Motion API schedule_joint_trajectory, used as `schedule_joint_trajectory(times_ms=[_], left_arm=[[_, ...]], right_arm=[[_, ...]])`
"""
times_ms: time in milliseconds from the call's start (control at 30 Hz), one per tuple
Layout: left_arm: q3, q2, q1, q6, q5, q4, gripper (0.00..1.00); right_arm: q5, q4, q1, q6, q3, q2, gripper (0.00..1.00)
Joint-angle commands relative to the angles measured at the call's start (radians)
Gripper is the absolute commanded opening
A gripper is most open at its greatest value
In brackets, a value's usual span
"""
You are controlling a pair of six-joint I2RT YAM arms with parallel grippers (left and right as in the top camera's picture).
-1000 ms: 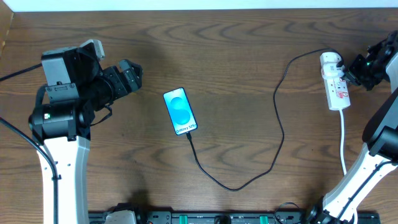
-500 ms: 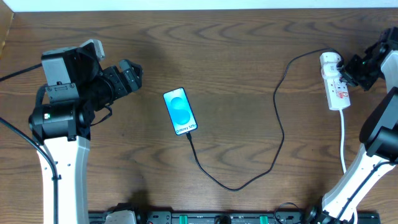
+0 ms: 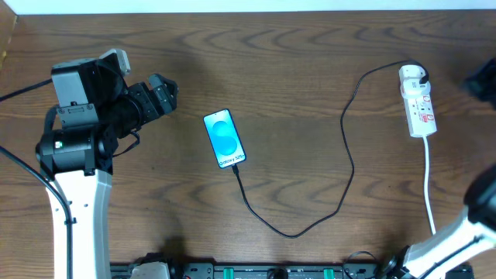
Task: Plug charger to phone and switch on socket
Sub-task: 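Lift the right gripper off the power strip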
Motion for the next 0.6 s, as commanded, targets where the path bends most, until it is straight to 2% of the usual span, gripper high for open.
schedule_joint_trajectory(times_ms=[0, 200, 400, 533, 567], left_arm=[[0.012, 0.0, 0.003, 0.01, 0.009, -0.003, 0.94], [0.012, 0.0, 0.003, 0.01, 0.009, -0.003, 0.94], [0.012, 0.0, 0.003, 0.01, 0.009, -0.003, 0.94], [0.012, 0.0, 0.003, 0.01, 0.009, -0.003, 0.94], [0.012, 0.0, 0.003, 0.01, 0.009, -0.003, 0.94]], right_arm=[[-0.136, -0.036, 0.036, -0.139, 0.007, -0.171, 0.01], [-0.122, -0.128, 0.205, -0.282, 0.007, -0.348, 0.06], [0.023, -0.189, 0.436, -0.293, 0.007, -0.396, 0.14], [0.165, -0.213, 0.564, -0.307, 0.007, -0.393, 0.28], [0.194, -0.214, 0.594, -0.307, 0.007, -0.392, 0.36]])
